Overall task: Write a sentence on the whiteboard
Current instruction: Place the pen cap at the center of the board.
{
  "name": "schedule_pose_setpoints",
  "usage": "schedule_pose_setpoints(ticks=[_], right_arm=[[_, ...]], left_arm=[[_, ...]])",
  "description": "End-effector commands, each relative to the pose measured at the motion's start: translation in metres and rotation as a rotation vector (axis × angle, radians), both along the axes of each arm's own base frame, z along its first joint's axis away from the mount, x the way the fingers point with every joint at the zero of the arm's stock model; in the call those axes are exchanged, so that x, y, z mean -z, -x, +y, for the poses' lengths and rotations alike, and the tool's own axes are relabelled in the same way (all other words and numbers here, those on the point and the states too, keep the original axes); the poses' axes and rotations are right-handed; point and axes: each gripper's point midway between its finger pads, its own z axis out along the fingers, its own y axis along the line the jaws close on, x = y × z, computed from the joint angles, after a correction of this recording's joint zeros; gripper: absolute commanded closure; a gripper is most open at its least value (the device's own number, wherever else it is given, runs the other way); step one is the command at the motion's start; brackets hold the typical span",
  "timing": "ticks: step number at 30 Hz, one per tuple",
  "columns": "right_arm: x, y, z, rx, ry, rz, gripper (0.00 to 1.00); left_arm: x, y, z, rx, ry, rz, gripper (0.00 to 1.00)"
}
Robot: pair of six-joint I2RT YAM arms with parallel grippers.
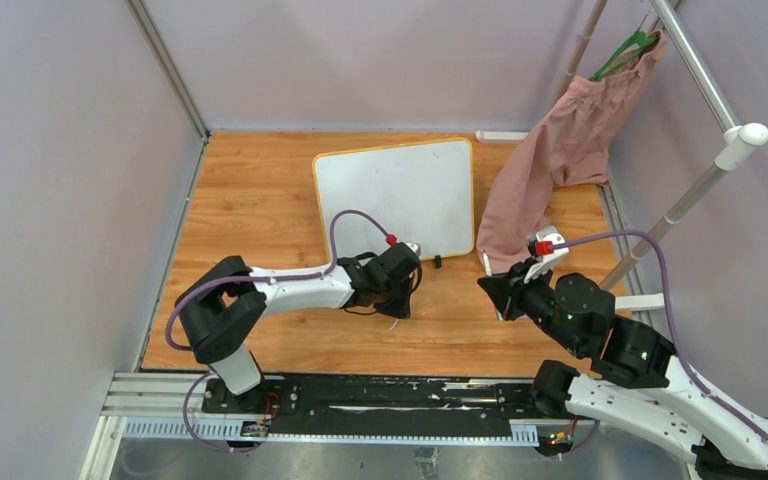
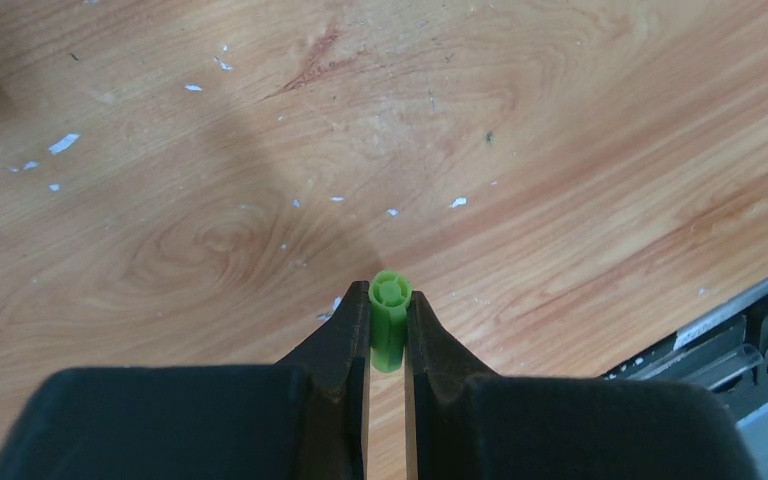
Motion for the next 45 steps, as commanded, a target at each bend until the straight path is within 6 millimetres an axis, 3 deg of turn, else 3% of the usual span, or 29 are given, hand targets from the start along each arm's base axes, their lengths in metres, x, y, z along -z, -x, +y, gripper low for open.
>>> schedule_pose_setpoints(ticks=[1, 8, 20, 34, 39, 45], right_arm=[[-0.001, 0.000, -0.001, -0.010, 0.011, -0.018, 1.00], [-0.001, 0.001, 0.000, -0.016, 0.006, -0.025, 1.00], [0.000, 0.002, -0.001, -0.021, 0.000, -0.030, 1.00], [0.000, 0.002, 0.001, -0.030, -0.005, -0.037, 1.00], [-0.002, 0.003, 0.002, -0.038, -0.009, -0.038, 1.00], [-0.006, 0.005, 0.005, -0.061, -0.010, -0.038, 1.00]], left_arm=[[-0.002, -0.012, -0.019, -0.076, 0.054, -0.019, 0.93], [0.012, -0.015, -0.020, -0.107, 0.031, -0.002, 0.93], [0.025, -0.013, -0.015, -0.107, 0.000, 0.009, 0.80], [0.012, -0.015, -0.013, -0.107, 0.011, -0.018, 0.65], [-0.013, -0.020, -0.014, -0.106, 0.038, -0.057, 0.61], [-0.076, -0.033, -0.010, -0.122, 0.087, -0.177, 0.50]])
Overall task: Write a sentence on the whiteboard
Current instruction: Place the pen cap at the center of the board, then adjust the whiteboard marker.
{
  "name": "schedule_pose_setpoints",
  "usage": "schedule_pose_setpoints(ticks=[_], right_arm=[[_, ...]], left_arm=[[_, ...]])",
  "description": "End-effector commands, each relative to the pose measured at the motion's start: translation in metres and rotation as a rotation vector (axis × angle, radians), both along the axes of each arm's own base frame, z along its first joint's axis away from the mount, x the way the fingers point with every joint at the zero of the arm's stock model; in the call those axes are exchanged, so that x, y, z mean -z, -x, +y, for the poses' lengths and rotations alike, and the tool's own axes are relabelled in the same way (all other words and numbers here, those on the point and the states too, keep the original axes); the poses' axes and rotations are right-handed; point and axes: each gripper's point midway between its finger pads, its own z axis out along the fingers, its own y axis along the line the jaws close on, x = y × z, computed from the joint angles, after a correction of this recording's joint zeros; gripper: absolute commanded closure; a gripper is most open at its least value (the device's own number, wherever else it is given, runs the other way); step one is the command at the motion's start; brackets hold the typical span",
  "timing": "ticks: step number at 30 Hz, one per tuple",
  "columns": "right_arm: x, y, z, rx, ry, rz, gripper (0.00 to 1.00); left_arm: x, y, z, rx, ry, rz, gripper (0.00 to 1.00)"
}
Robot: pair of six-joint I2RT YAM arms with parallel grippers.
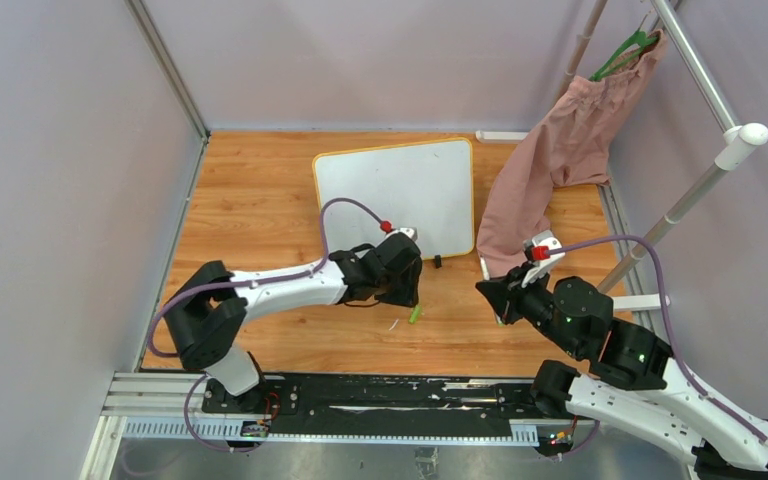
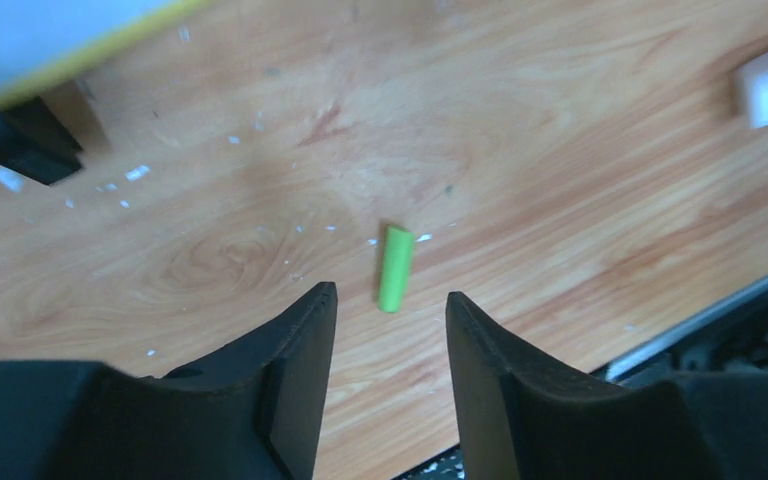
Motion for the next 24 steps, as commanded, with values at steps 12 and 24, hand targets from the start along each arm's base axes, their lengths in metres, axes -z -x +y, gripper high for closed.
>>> schedule_pose_setpoints(ticks=[12, 24], right_arm=[[-0.025, 0.029, 0.050, -0.312, -0.050, -0.006, 1.00], [-0.072, 0.069, 0.118, -0.721, -0.195, -0.058, 1.00]], left_arm=[[-0.200, -0.016, 0.054, -0.046, 0.257, -0.512, 0.33], [-0.318, 0.091, 0.101, 0.319, 0.916, -0.993, 0.10]])
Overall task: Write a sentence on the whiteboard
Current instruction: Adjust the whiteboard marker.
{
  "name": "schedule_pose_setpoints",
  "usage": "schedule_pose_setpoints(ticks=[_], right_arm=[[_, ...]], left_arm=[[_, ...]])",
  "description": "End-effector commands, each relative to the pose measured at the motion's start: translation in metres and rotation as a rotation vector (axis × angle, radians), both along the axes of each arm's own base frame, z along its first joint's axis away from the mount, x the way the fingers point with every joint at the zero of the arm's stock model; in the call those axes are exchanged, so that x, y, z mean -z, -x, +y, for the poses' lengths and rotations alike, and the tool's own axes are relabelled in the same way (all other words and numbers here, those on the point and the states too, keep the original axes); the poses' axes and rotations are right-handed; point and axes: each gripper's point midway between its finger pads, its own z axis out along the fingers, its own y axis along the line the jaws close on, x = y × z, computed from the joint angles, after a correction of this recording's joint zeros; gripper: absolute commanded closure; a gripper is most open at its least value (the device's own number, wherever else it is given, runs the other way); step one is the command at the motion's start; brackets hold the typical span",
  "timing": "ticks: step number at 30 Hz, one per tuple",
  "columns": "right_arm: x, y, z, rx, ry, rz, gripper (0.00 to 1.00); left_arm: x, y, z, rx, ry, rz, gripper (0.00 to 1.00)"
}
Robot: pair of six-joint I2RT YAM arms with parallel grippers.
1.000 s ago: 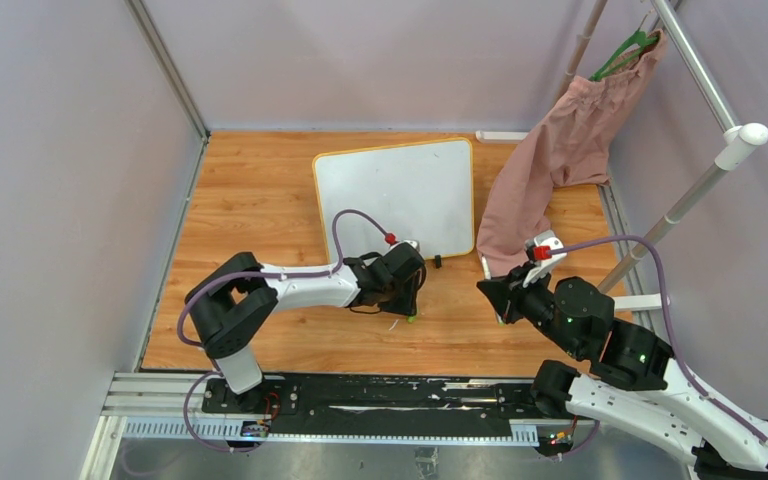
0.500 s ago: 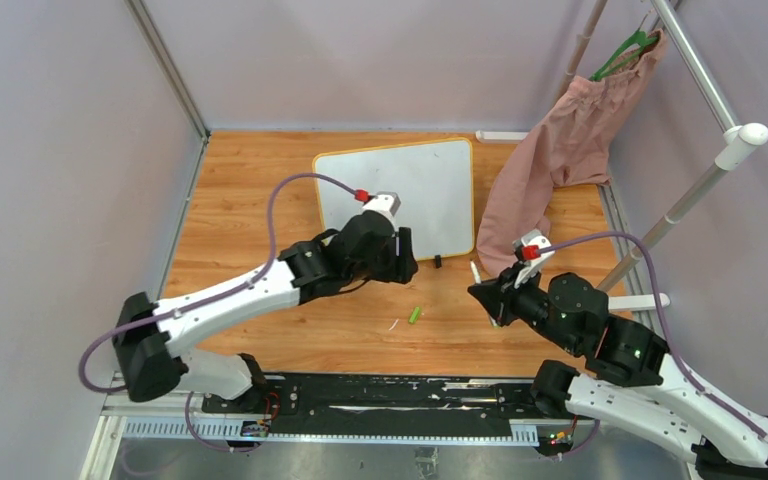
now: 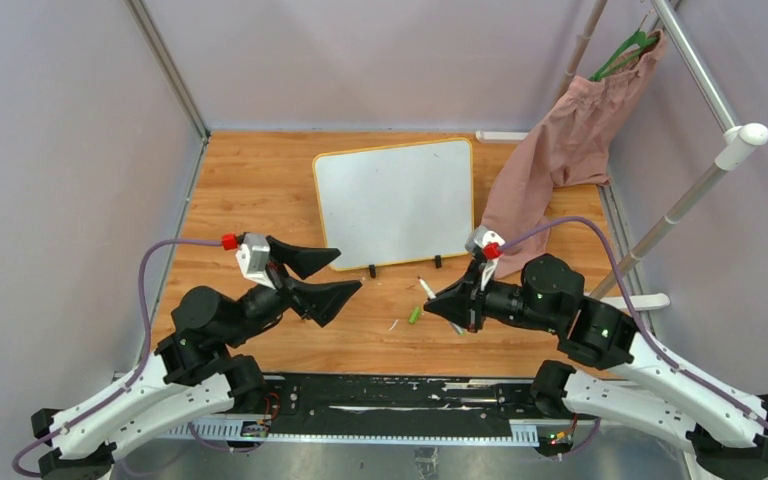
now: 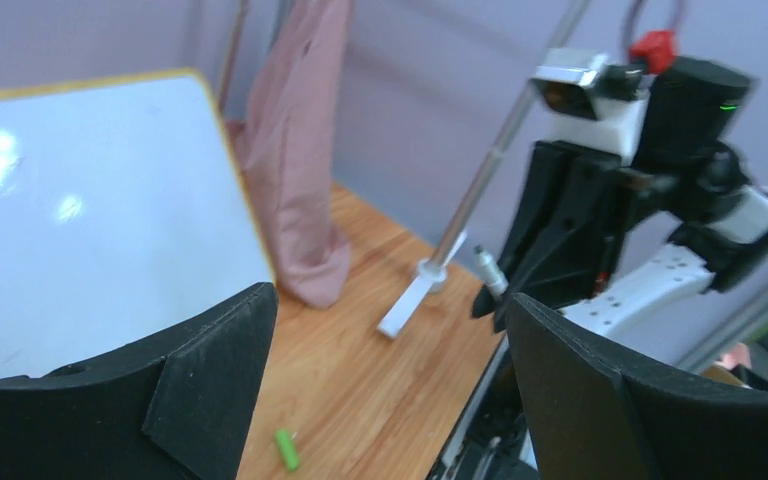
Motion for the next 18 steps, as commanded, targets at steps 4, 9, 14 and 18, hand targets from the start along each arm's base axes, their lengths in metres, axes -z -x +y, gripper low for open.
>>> schedule_pose_setpoints(ticks=[4, 9, 14, 18], right_arm=[[-0.058, 0.023, 0.048, -0.270, -0.134, -0.039, 1.00], [-0.082, 0.030, 0.064, -0.341, -0.238, -0.031, 1.00], [-0.095, 0.032, 0.075, -0.382, -0.287, -0.022, 1.00], [-0.099, 0.036, 0.079, -0.408, -0.300, -0.020, 1.00]], left_arm=[[-0.048, 0.058, -0.021, 0.333, 0.085, -0.171, 0.11], [-0.052, 0.071, -0.026, 0.410, 0.101, -0.181, 0.12], [-0.053, 0.072, -0.030, 0.431, 0.116, -0.173, 0.18], [-0.053, 0.068, -0.033, 0.423, 0.119, -0.154, 0.24]])
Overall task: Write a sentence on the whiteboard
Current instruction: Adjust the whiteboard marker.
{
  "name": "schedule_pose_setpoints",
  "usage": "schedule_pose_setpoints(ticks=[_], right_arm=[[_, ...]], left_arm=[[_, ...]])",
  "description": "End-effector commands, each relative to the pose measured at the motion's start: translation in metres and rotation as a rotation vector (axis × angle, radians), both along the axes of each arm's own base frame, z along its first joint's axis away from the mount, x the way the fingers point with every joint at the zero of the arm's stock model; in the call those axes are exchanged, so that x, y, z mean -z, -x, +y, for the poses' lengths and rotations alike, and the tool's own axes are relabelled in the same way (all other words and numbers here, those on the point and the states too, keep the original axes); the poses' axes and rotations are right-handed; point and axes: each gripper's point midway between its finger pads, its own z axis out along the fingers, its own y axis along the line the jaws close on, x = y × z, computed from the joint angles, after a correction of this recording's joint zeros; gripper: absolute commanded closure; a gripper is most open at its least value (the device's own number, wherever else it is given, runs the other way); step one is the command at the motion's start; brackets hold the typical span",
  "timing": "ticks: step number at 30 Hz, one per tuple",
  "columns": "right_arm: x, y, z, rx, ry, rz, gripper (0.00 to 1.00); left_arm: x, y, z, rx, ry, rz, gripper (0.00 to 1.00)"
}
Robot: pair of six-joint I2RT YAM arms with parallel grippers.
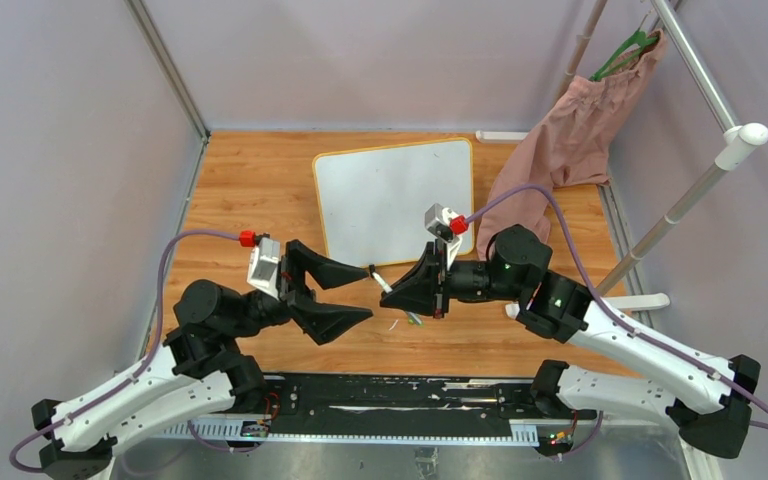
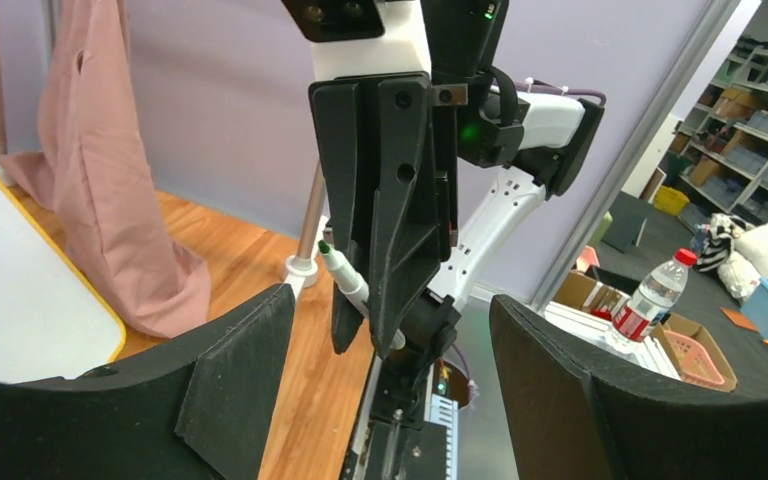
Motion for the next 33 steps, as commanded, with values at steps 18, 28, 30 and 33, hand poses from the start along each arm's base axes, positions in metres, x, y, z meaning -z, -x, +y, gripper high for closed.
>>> schedule_pose_setpoints(ticks=[18, 28, 30, 33], right_arm=[[-0.030, 0.025, 0.002, -0.106, -0.073, -0.047, 1.00], [-0.032, 0.027, -0.001, -0.101, -0.085, -0.050, 0.77], [-0.038, 0.023, -0.004, -0.068, -0.118, -0.058, 0.55], [-0.055, 0.017, -0.011, -0.001, -0.197, -0.085, 0.36]], left_arm=[[-0.023, -0.004, -0.022, 0.064, 0.088, 0.047, 0.63], [-0.027, -0.009, -0.017, 0.033, 0.137, 0.079, 1.00], [-0.036, -0.018, -0.009, -0.026, 0.206, 0.101, 1.00], [-0.052, -0.032, 0.007, -0.110, 0.329, 0.128, 1.00]])
